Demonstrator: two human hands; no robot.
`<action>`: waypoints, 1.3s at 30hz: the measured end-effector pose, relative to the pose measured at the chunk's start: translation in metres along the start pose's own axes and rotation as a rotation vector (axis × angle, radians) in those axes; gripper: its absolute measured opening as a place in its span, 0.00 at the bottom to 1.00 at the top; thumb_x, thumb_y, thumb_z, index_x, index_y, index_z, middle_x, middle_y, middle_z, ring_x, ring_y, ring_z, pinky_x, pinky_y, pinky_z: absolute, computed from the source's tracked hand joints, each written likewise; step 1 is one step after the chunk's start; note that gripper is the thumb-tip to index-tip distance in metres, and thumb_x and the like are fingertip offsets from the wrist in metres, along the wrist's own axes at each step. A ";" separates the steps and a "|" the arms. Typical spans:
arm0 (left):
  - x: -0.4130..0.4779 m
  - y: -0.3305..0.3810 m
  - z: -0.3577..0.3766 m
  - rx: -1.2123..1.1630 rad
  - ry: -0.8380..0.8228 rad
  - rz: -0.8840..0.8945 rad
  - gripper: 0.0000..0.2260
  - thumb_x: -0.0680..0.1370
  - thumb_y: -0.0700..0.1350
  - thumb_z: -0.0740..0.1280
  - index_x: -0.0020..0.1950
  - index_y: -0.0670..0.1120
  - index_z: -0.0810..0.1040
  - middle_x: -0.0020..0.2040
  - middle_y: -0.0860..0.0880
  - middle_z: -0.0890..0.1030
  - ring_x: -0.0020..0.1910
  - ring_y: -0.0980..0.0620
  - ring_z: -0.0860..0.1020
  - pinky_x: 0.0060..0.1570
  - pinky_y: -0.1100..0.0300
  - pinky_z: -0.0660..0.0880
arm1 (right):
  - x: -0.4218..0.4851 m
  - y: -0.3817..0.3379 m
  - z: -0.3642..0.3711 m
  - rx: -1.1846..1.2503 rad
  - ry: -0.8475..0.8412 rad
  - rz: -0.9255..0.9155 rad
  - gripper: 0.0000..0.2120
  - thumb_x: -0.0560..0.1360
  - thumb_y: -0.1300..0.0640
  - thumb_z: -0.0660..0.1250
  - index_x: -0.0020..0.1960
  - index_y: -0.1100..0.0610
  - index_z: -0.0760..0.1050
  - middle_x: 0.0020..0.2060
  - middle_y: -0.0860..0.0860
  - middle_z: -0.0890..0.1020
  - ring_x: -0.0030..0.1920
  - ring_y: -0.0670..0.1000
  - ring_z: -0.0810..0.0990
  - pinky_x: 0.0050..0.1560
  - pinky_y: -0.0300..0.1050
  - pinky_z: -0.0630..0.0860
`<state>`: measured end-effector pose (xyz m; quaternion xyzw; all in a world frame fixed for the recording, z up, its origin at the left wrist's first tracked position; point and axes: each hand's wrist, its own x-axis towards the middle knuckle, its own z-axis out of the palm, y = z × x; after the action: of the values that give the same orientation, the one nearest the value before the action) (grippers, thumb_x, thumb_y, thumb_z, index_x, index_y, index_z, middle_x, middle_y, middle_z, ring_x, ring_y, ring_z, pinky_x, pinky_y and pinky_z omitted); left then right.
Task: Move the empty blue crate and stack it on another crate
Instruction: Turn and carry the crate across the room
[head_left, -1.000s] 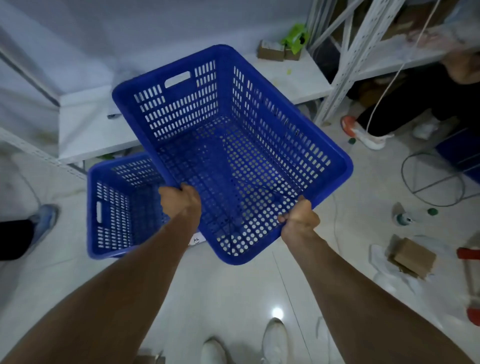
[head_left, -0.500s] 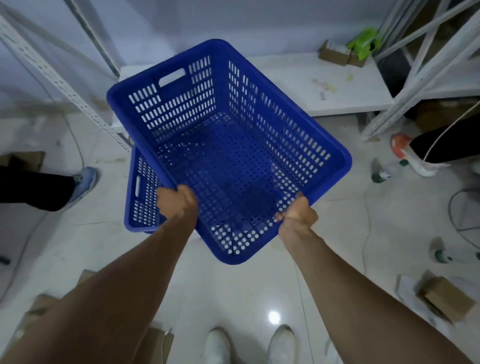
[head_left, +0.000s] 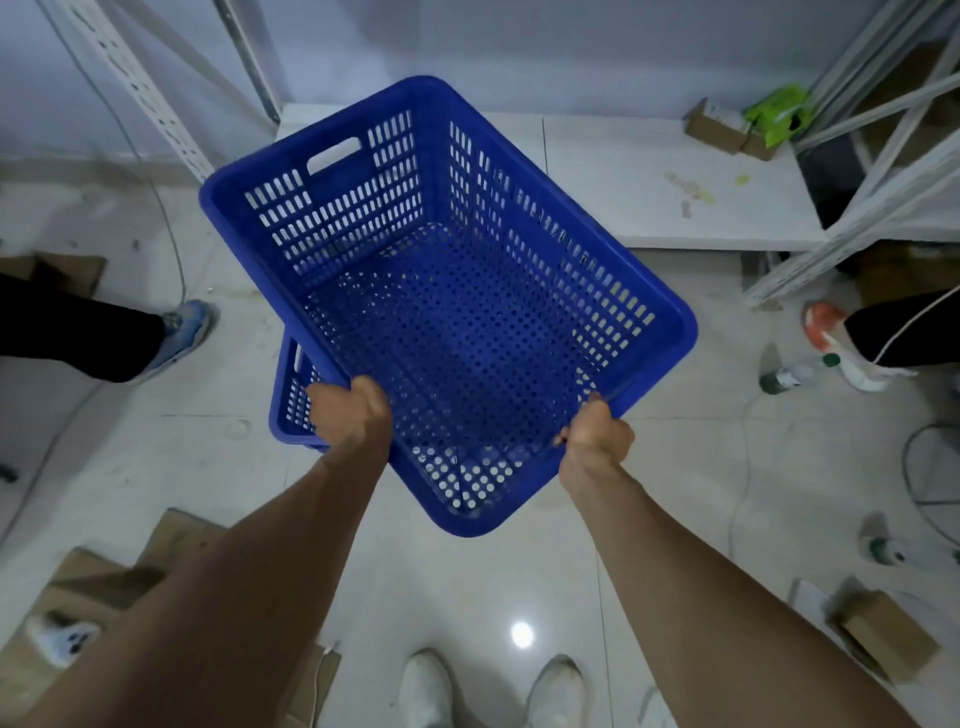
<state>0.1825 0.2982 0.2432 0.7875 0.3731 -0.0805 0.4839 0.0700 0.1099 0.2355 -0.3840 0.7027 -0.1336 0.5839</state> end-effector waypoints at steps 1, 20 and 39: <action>0.001 0.002 -0.001 0.027 -0.004 0.004 0.17 0.76 0.42 0.63 0.64 0.45 0.74 0.52 0.48 0.78 0.49 0.45 0.78 0.53 0.51 0.78 | 0.002 0.001 -0.001 -0.022 0.003 -0.014 0.14 0.78 0.53 0.62 0.38 0.60 0.76 0.28 0.53 0.79 0.23 0.52 0.72 0.27 0.44 0.74; 0.063 0.085 -0.047 0.545 -0.267 0.152 0.27 0.68 0.54 0.61 0.62 0.40 0.75 0.55 0.38 0.81 0.49 0.34 0.80 0.55 0.43 0.80 | 0.018 -0.018 -0.011 -0.269 -0.065 0.008 0.25 0.65 0.49 0.64 0.60 0.58 0.73 0.48 0.56 0.82 0.44 0.58 0.82 0.47 0.58 0.83; 0.058 0.093 -0.029 1.480 -0.662 0.933 0.40 0.69 0.42 0.71 0.78 0.57 0.60 0.78 0.50 0.61 0.76 0.43 0.60 0.69 0.41 0.68 | -0.106 0.043 0.049 -1.010 -0.312 -0.804 0.32 0.74 0.36 0.62 0.68 0.59 0.67 0.64 0.53 0.72 0.63 0.56 0.71 0.61 0.57 0.71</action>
<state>0.2783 0.3283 0.2955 0.9023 -0.2839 -0.3155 -0.0755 0.1010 0.2245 0.2705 -0.8576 0.3883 0.0619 0.3317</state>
